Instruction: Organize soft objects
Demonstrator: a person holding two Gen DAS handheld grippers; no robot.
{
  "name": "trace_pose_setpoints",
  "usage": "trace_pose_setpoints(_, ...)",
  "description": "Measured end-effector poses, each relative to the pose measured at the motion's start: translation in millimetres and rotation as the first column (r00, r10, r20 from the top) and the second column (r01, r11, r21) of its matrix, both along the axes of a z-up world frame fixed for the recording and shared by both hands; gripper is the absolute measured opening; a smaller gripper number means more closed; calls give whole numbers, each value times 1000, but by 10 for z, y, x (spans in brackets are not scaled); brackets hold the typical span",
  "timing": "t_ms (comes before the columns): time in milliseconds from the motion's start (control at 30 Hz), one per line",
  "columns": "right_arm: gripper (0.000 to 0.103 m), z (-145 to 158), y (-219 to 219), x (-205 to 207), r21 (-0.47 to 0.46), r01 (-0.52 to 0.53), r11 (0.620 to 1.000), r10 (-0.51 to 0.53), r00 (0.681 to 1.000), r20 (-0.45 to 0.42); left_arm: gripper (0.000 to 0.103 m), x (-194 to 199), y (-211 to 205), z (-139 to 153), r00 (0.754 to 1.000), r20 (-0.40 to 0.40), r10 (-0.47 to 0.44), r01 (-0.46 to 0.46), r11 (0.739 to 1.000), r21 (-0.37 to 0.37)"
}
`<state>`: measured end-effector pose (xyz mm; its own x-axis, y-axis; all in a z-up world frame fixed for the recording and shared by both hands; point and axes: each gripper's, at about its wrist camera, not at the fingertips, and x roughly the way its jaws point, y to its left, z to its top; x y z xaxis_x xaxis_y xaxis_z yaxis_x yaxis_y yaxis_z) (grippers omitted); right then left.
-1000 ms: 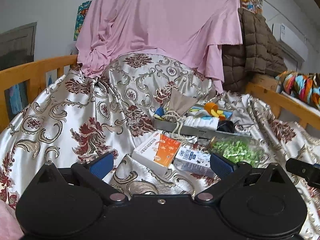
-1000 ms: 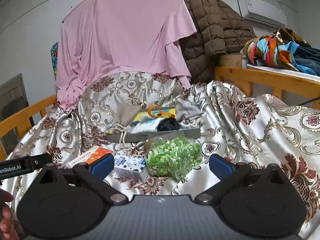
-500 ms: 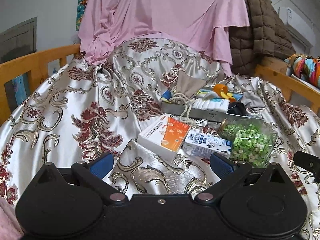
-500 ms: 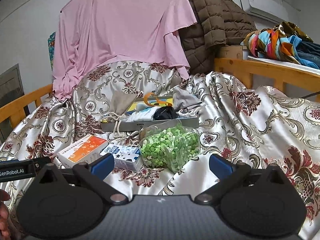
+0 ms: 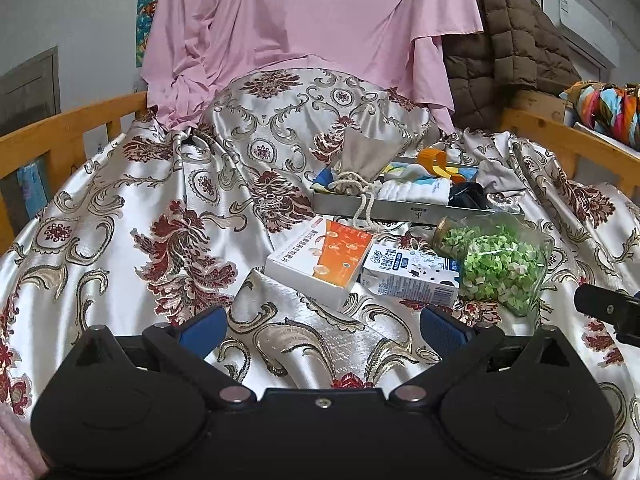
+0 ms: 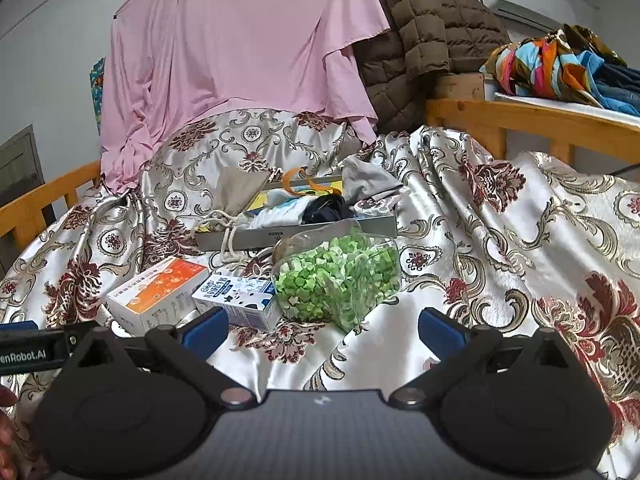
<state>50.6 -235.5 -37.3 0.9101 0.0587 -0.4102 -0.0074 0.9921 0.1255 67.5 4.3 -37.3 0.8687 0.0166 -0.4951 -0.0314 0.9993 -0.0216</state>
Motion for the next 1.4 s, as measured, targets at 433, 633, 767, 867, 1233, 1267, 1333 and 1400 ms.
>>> trace_pose_setpoints(433, 103, -7, 51, -27, -20, -19, 1000, 19, 1000, 8, 102, -4, 0, 2, 1000, 2, 0, 0, 1000, 3)
trace_pose_setpoints(633, 103, -8, 63, -24, -25, -24, 999, 24, 1000, 3, 102, -5, -4, 1, 1000, 2, 0, 0, 1000, 4)
trace_pose_setpoints(767, 103, -11, 70, -23, -29, -26, 999, 26, 1000, 0, 102, -5, -6, -2, 1000, 1, 0, 0, 1000, 5)
trace_pose_setpoints(867, 103, -11, 76, -24, -30, -26, 999, 26, 1000, 0, 102, -5, -6, -3, 1000, 1, -1, 1, 1000, 7)
trace_pose_setpoints(1233, 103, -21, 73, -6, -32, -29, 999, 29, 1000, -8, 102, -5, -8, -2, 1000, 1, 0, 0, 1000, 6)
trace_pose_setpoints(1267, 103, -22, 73, -6, -32, -29, 999, 29, 1000, -8, 102, -5, -8, -2, 1000, 1, 0, 0, 1000, 6)
trace_pose_setpoints(1333, 103, -22, 73, -6, -32, -29, 999, 29, 1000, -8, 102, -4, -8, -2, 1000, 1, -1, 1, 1000, 7)
trace_pose_setpoints(1400, 103, -22, 74, -7, -32, -29, 999, 29, 1000, -8, 102, -3, -9, -2, 1000, 1, 0, 0, 1000, 6)
